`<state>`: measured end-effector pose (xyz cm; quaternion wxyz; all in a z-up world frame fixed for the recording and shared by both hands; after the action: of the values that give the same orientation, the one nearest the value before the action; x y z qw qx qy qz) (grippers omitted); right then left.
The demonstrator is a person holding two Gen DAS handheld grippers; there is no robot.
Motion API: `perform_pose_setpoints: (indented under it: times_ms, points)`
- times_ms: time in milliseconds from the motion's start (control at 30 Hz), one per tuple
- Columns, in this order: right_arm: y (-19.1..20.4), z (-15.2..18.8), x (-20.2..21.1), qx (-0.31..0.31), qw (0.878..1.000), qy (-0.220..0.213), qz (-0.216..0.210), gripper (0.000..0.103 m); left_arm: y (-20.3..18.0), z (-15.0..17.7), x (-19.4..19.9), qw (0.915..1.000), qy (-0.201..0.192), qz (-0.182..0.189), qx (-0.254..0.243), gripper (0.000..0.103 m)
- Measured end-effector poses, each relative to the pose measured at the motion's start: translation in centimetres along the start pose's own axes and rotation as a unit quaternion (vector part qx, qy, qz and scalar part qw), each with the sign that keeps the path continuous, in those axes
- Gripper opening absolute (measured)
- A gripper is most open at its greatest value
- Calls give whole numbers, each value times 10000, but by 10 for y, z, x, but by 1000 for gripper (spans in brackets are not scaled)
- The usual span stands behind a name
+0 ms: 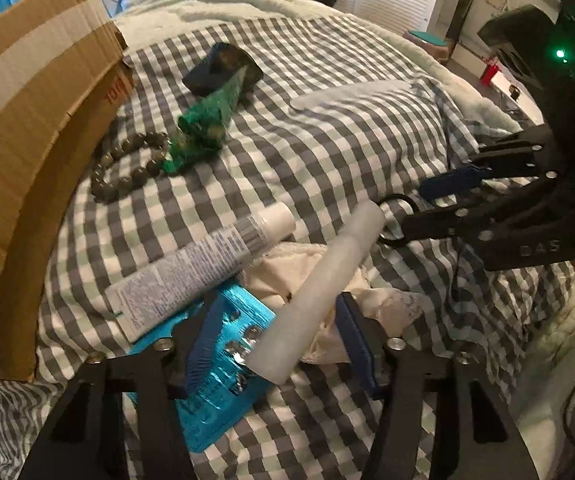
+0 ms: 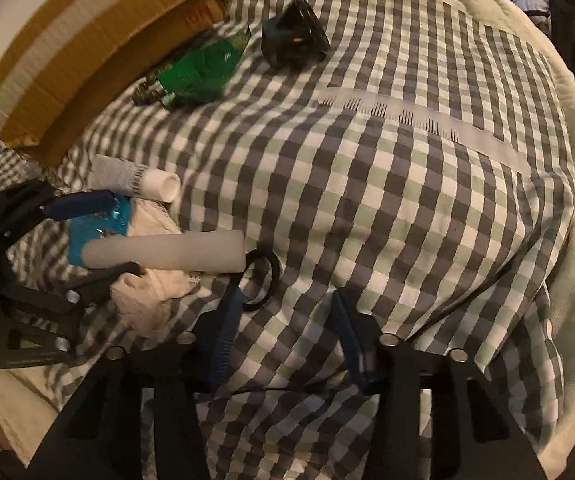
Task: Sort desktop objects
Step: 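Grasp the white tube with the left gripper while the right gripper grasps the black hair tie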
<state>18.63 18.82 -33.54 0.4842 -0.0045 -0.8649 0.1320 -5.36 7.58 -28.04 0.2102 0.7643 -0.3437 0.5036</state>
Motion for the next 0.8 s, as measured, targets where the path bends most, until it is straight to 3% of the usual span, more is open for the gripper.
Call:
perform_pose_setpoints:
  times_ms: [33, 100, 167, 267, 367, 467, 800]
  points:
    - [1, 0, -2, 15, 10000, 22, 23, 39, -2, 1, 0, 10000, 25, -9, -73, 41]
    - [3, -1, -6, 41, 9999, 93, 69, 18, -8, 3, -2, 9995, 117, 85, -291, 25]
    - [5, -2, -6, 75, 9999, 99, 73, 5, -11, 4, -2, 9986, 90, 4, -518, 22]
    - [9, -2, 2, 155, 9999, 6, 1, 4, -13, 3, 2, 9978, 56, -35, -665, 19]
    - [10, -4, 15, 189, 9997, -140, -14, 4, -6, -4, 12, 9993, -75, 209, -304, 19]
    - [9, -9, 30, 195, 9993, -309, 2, 4, 6, -13, 19, 9996, -156, 222, -31, 19]
    - [26, -60, 101, 198, 9936, -1107, -56, 4, 52, -62, 79, 9926, -1036, 67, 624, 18]
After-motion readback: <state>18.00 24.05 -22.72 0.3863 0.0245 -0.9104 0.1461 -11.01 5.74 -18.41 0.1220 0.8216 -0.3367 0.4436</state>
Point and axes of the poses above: each gripper's, at about its wrist camera, not at the fingertips, and x roughly against the way its jaws point, y to its left, z to its underside, the point moved 9 cm from there along -x, roughly the way its jaws point
